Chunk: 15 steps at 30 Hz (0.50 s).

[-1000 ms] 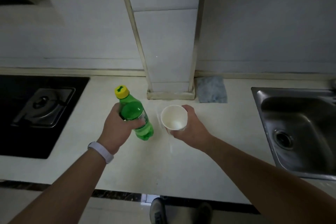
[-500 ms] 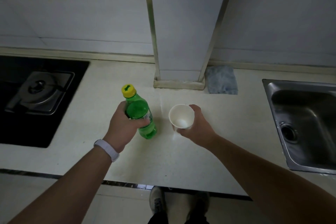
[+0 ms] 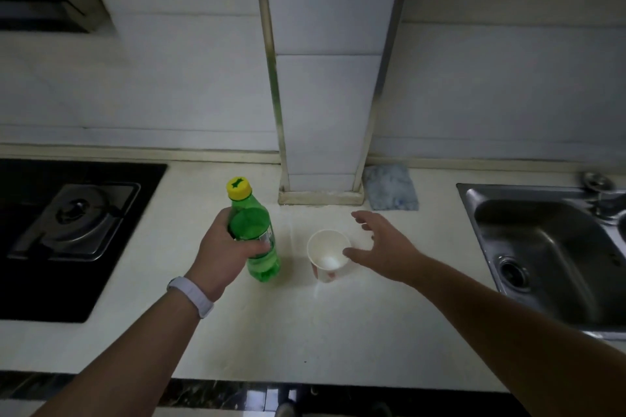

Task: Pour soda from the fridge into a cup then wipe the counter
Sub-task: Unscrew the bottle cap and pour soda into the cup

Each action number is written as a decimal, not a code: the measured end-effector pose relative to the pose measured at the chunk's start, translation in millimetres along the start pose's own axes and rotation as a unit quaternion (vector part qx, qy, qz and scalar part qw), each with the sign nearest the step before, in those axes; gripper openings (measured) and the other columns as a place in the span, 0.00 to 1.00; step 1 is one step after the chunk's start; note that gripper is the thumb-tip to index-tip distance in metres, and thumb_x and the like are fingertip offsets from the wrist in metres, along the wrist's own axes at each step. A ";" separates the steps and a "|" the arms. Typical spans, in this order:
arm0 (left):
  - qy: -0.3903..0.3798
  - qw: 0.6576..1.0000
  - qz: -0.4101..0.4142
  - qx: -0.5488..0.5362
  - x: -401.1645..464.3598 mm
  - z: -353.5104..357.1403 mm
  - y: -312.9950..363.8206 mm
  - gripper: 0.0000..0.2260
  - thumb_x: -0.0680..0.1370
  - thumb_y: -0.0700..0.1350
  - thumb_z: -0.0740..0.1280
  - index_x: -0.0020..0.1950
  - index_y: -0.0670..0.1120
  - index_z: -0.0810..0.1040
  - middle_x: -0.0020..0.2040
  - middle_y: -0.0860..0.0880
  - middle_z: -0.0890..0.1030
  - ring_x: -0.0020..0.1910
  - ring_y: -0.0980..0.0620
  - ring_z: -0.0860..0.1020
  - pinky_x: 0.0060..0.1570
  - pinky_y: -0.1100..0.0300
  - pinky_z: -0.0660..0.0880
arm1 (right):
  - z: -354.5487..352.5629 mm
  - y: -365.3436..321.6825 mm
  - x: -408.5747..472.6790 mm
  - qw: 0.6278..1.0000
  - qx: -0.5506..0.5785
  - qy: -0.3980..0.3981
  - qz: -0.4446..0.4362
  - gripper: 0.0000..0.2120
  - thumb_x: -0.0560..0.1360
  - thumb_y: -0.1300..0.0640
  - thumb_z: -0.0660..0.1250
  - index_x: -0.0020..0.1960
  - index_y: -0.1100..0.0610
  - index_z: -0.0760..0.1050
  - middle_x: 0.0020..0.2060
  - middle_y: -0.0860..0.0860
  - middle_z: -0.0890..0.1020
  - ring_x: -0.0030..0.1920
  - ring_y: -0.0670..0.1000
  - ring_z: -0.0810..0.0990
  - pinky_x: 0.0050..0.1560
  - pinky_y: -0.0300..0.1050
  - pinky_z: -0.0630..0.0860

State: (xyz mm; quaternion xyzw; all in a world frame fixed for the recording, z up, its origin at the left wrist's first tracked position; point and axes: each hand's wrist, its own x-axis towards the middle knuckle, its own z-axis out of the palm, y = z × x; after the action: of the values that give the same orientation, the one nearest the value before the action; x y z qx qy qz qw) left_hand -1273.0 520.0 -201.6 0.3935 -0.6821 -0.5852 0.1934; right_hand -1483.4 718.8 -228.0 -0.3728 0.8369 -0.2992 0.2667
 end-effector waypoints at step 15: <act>-0.009 0.991 0.134 0.027 -2.7 13.9 72.4 0.24 0.65 0.39 0.80 0.55 0.55 0.76 0.48 0.55 0.83 0.45 0.60 0.81 0.45 0.59 0.76 | -88.4 -174.3 -10.3 0.977 -0.012 0.077 -0.196 0.13 0.75 0.41 0.65 0.56 0.45 0.74 0.42 0.43 0.79 0.41 0.42 0.77 0.47 0.42 0.76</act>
State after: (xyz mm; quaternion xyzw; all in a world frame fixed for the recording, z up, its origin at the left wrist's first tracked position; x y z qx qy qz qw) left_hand -1303.9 531.5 -135.6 0.2984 -0.7462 -0.5386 0.2534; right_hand -1455.7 658.9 -43.7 -0.5089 0.7690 -0.3632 0.1333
